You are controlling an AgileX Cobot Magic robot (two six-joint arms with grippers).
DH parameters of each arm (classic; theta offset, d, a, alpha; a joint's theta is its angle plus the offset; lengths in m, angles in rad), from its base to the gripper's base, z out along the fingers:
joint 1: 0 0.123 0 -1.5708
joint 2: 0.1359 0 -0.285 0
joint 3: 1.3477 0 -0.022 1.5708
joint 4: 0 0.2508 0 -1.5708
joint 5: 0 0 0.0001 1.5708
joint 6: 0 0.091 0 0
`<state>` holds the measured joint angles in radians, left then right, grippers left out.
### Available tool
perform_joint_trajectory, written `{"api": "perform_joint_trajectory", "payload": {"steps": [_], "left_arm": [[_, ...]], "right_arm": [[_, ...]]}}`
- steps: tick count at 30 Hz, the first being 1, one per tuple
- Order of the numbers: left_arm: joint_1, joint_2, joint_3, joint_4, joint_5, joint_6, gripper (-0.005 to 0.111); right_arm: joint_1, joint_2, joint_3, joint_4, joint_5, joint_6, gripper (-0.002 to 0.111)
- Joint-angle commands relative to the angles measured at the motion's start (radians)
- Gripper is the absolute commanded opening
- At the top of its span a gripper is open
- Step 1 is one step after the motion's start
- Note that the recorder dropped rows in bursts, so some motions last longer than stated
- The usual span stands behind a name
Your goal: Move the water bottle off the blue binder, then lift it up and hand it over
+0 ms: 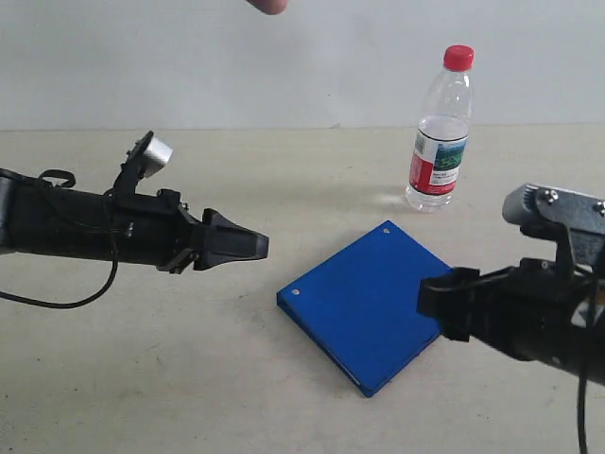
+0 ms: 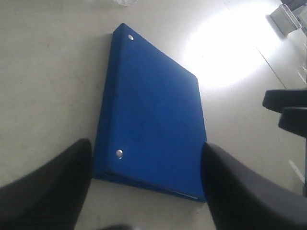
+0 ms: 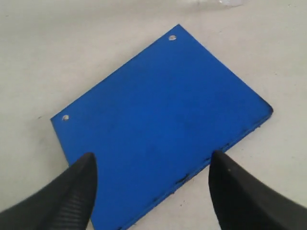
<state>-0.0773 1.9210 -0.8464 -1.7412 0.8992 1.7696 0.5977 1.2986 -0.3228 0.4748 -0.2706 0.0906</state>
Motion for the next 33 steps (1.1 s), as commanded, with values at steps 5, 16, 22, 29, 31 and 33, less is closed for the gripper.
{"api": "perform_joint_trajectory", "payload": {"steps": [5,16,22,29,31,33], "left_arm": [[-0.006,0.005,-0.007,0.01,0.008,-0.012,0.062],[-0.013,0.036,-0.073,0.018,-0.03,-0.005,0.062],[-0.041,0.118,-0.106,0.03,-0.035,-0.005,0.062],[-0.041,0.152,-0.124,0.03,-0.017,-0.005,0.062],[-0.041,0.152,-0.13,0.03,0.005,-0.005,0.062],[-0.041,0.152,-0.132,0.027,0.014,-0.005,0.062]], "right_arm": [[-0.308,0.126,-0.139,-0.019,0.271,-0.204,0.059],[-0.321,0.332,-0.277,0.041,0.51,-0.239,0.007],[-0.321,0.36,-0.31,0.044,0.566,-0.312,0.0],[-0.321,0.36,-0.31,0.033,0.424,-0.391,0.0],[-0.321,0.36,-0.31,0.033,0.289,-0.391,0.0],[-0.321,0.347,-0.31,0.036,0.042,-0.385,0.0]]}}
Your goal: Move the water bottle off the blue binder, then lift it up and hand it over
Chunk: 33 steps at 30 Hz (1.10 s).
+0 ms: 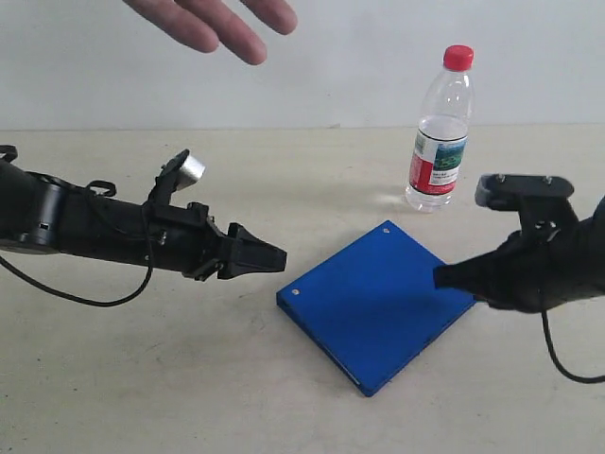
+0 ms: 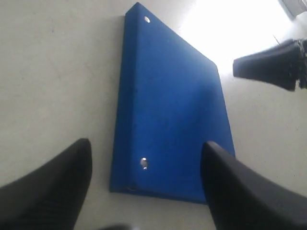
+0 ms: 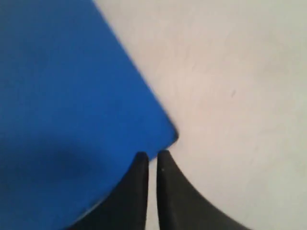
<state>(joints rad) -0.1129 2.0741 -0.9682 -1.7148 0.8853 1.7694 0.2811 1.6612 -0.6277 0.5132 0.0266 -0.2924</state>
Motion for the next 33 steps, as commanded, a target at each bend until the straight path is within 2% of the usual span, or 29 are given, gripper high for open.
{"api": "perform_joint_trajectory", "payload": {"steps": [1,5,10,12,17,21,23,25,27,30,33], "left_arm": [[-0.005,-0.003,-0.01,0.001,0.027,0.015,0.062],[-0.002,-0.014,-0.01,-0.016,0.027,0.07,0.055],[-0.002,-0.043,-0.01,0.007,0.027,0.072,0.055],[-0.002,-0.043,-0.01,0.007,0.031,0.072,0.055],[-0.002,-0.043,-0.01,0.007,0.033,0.072,0.055],[-0.002,-0.043,-0.01,0.007,0.087,0.07,0.055],[-0.002,-0.043,-0.01,0.012,0.142,0.059,0.055],[-0.002,-0.043,-0.01,0.021,0.173,0.047,0.055],[-0.002,-0.043,-0.01,0.021,0.191,0.039,0.055],[-0.005,-0.043,-0.01,0.023,0.195,0.029,0.055],[-0.028,-0.043,-0.01,0.029,0.164,0.023,0.055]], "right_arm": [[-0.004,-0.058,-0.005,0.0,-0.337,0.049,0.0],[-0.004,-0.367,0.001,-0.125,-0.342,0.136,0.0],[-0.002,-0.966,0.094,-0.298,-0.149,0.171,0.0],[-0.002,-1.103,0.124,-0.317,-0.036,0.168,0.0],[-0.002,-1.378,0.172,-0.272,0.391,0.097,0.0],[-0.002,-1.478,0.212,-0.004,0.699,-0.09,0.0],[-0.002,-1.486,0.228,0.331,0.681,-0.264,0.0],[-0.002,-1.486,0.247,0.535,0.61,-0.399,0.0],[-0.002,-1.486,0.282,0.68,0.507,-0.441,0.0],[-0.002,-1.477,0.375,0.833,0.343,-0.33,0.0],[-0.002,-1.42,0.496,0.834,0.269,-0.144,0.0]]}}
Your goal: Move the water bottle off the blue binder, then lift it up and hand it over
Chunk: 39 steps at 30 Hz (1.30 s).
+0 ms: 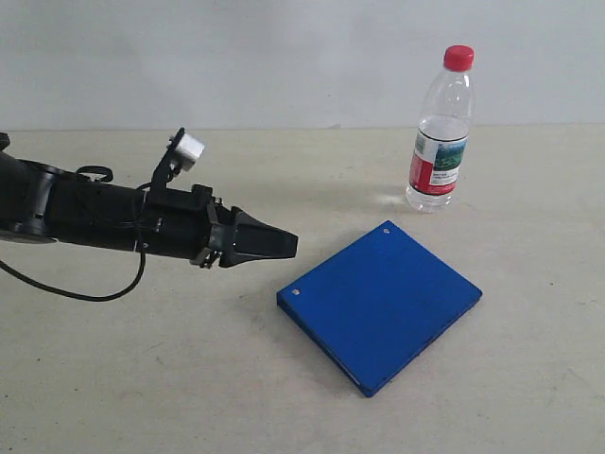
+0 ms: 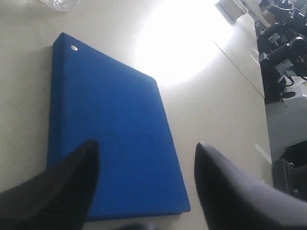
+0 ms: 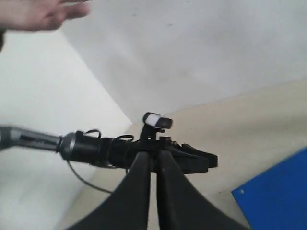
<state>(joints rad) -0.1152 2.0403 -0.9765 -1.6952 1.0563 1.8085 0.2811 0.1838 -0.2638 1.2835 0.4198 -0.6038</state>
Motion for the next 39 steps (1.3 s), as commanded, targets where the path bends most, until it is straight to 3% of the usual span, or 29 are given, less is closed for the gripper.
{"api": "perform_joint_trajectory", "payload": {"steps": [1,5,8,13,15,21,39], "left_arm": [[-0.041,-0.009,-0.002,0.01,-0.029,-0.024,0.055],[-0.117,-0.009,-0.004,0.007,-0.136,-0.016,0.055],[-0.159,-0.009,-0.019,0.008,-0.227,-0.003,0.055],[-0.163,-0.009,-0.025,-0.006,-0.285,0.009,0.055],[-0.163,-0.009,-0.025,-0.03,-0.333,0.018,0.055],[-0.163,-0.009,-0.041,-0.043,-0.464,0.031,0.055],[-0.163,0.03,-0.1,-0.006,-0.454,0.024,0.055]], "right_arm": [[-0.002,0.087,0.169,0.064,-0.136,0.189,0.0],[-0.002,0.222,0.229,0.064,-0.167,0.193,0.0],[-0.002,0.31,0.21,0.064,-0.134,0.086,0.004],[-0.002,0.445,0.181,0.065,-0.118,0.041,0.036],[-0.002,0.511,0.181,0.065,-0.167,0.028,0.042],[-0.002,0.718,0.14,0.072,-0.207,-0.029,0.042],[-0.002,1.322,-0.178,0.142,-0.046,-0.35,0.042]]}}
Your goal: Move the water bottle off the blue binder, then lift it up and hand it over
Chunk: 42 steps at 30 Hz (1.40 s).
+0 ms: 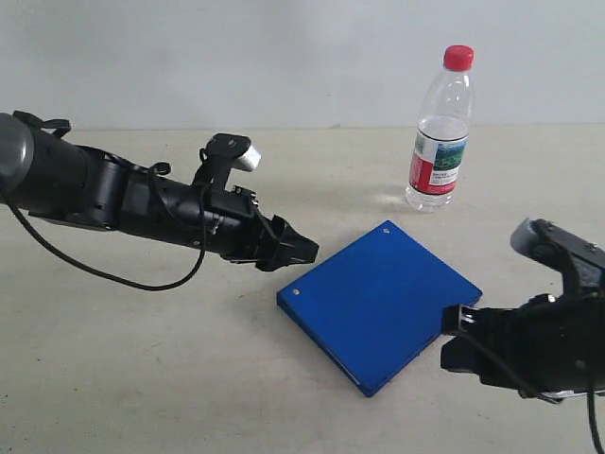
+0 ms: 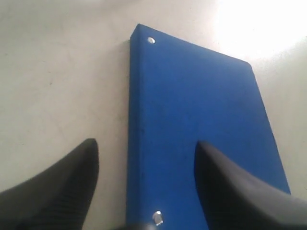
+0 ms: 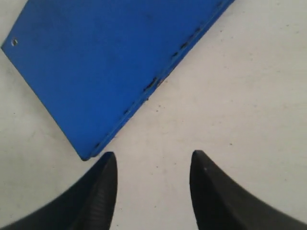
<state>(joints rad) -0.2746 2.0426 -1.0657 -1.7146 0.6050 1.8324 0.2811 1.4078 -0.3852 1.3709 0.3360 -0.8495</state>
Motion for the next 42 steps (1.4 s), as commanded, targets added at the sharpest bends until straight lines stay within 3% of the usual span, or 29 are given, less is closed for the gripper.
{"api": "perform_joint_trajectory", "payload": {"steps": [1,9,24,29,42], "left_arm": [[-0.004,0.04,-0.016,0.015,-0.002,-0.007,0.055],[-0.004,0.1,-0.078,0.119,0.085,-0.095,0.055],[-0.004,0.102,-0.083,0.119,0.139,-0.095,0.055],[-0.004,0.102,-0.083,0.119,0.212,-0.095,0.055],[-0.004,0.102,-0.083,0.119,0.195,-0.095,0.055]], "right_arm": [[-0.002,0.123,-0.076,0.085,0.051,-0.136,0.042],[-0.004,0.242,-0.168,0.213,0.089,-0.207,0.042],[-0.004,0.301,-0.173,0.323,0.067,-0.281,0.042],[-0.004,0.301,-0.173,0.35,0.076,-0.281,0.042],[-0.004,0.301,-0.171,0.337,-0.009,-0.201,0.042]]}}
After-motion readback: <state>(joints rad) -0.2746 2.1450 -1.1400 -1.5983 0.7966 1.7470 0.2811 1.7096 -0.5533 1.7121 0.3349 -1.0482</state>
